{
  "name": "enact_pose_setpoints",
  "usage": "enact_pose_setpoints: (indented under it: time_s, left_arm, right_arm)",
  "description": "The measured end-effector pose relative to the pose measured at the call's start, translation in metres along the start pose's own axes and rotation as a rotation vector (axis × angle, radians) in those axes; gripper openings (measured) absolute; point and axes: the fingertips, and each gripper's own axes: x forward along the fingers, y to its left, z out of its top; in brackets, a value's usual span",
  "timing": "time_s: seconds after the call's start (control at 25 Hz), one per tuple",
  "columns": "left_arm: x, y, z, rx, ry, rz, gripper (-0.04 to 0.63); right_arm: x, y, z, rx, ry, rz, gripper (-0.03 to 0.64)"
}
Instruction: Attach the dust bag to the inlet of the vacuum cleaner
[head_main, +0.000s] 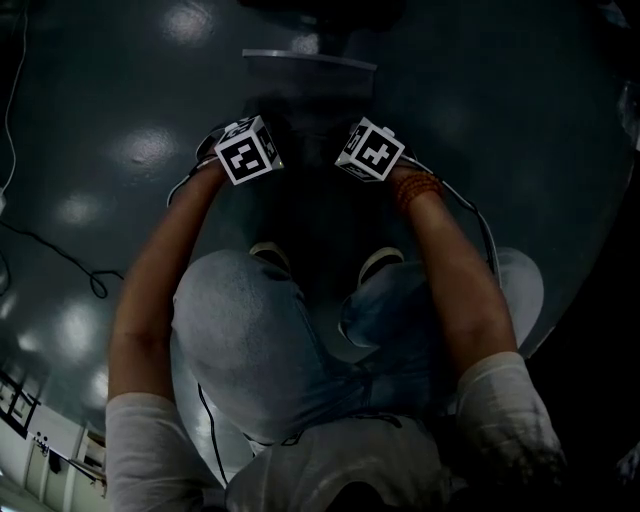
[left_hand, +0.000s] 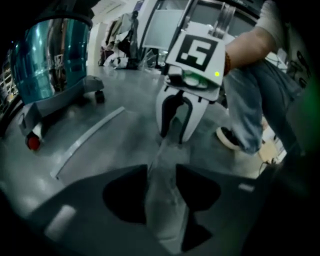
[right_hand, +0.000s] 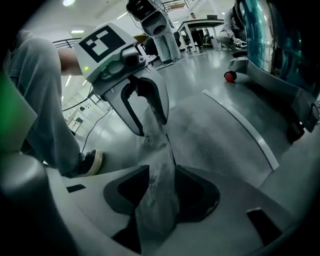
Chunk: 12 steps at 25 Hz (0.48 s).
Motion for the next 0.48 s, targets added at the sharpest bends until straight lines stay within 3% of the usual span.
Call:
enact_pose_setpoints:
  time_s: [0.2, 0.48]
  left_arm:
    - [0.003, 0.006, -0.006, 0.021, 0.019, 0.054, 0.183]
    - [0.011, 0.001, -0.013, 0.062, 0.08, 0.006, 0.212]
  right_arm:
    - [0.004, -0.016, 0.004, 0.002, -0.01, -0.076, 0.156]
    - [0.019, -0.004, -0.014, -0.012, 0.051, -0.017, 0.167]
